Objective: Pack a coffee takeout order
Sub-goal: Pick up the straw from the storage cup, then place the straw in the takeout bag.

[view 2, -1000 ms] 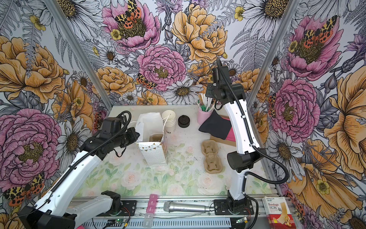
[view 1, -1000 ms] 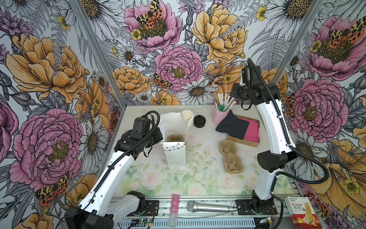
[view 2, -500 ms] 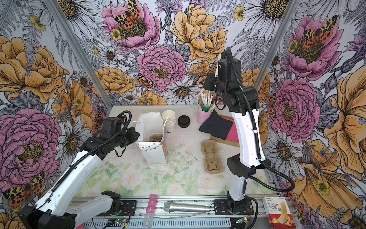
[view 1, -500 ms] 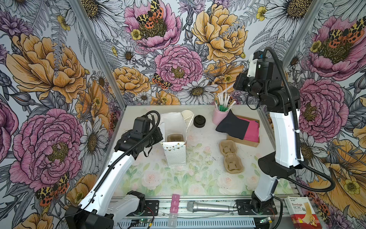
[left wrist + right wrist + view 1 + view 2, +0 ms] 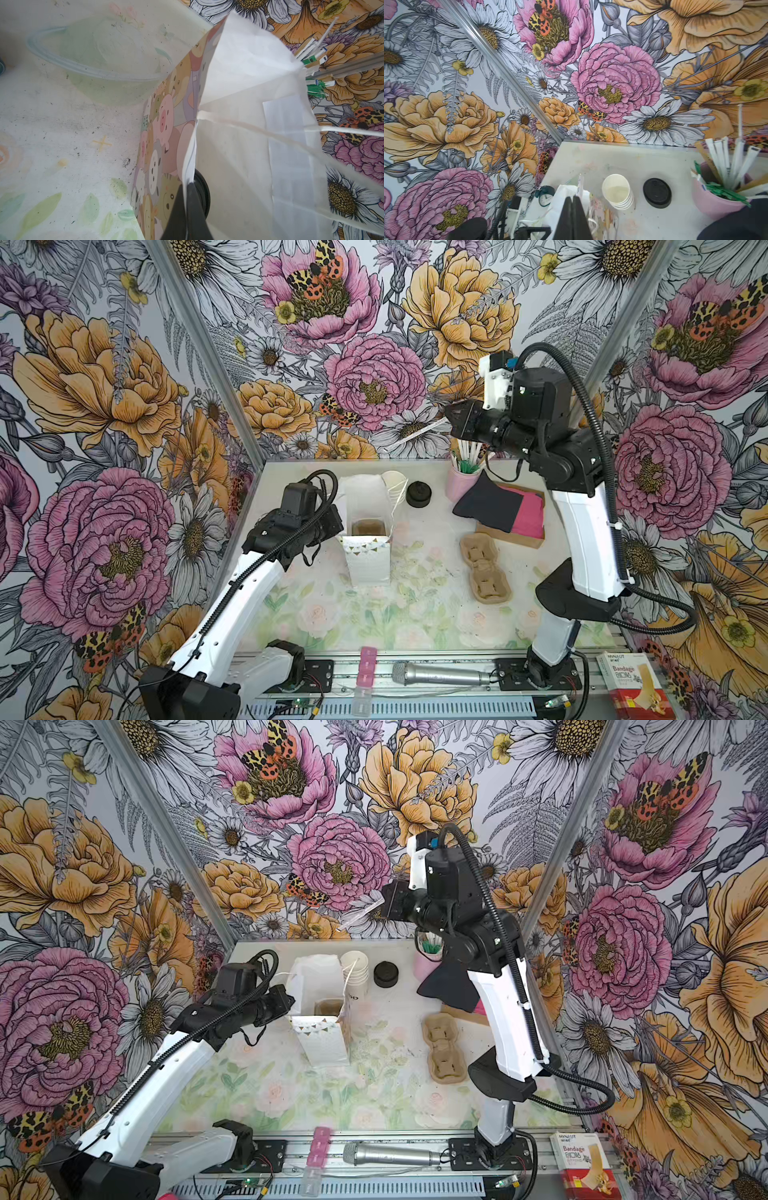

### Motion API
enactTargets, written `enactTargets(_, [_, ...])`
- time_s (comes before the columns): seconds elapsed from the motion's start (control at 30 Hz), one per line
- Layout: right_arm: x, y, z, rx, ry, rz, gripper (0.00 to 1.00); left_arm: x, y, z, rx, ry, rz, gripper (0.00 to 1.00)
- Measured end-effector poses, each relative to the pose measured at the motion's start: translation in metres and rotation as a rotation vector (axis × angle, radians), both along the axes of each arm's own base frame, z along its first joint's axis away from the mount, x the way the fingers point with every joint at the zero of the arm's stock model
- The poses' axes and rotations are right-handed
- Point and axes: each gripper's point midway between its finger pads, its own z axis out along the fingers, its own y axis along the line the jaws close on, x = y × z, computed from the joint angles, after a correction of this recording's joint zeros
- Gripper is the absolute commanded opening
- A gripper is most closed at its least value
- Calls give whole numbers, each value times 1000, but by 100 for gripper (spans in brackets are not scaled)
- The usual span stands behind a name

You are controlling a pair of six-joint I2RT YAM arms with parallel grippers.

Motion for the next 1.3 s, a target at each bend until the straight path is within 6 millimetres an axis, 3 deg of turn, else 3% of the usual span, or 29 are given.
enactTargets(0.13, [-16, 32, -4, 26, 29, 97, 0, -1, -2, 0, 0, 0, -6, 0])
enactTargets(0.3, [-26, 63, -24, 8, 86, 181, 0, 0, -2, 0, -1, -2, -6, 0])
enactTargets(0.7, [-25, 85, -69, -105, 164, 207, 0, 0, -2, 0, 0, -3, -6, 0])
enactTargets(0.83, [-24, 101, -94, -170, 194, 224, 0, 0, -2, 1, -1, -3, -6, 0])
enactTargets(1.07, [-14, 133, -154, -301, 269, 243, 0, 0, -2, 1, 0, -3, -6, 0])
enactTargets(1.3, [-10, 153, -195, -416, 286, 253, 0, 0, -2, 1, 0, -3, -6, 0])
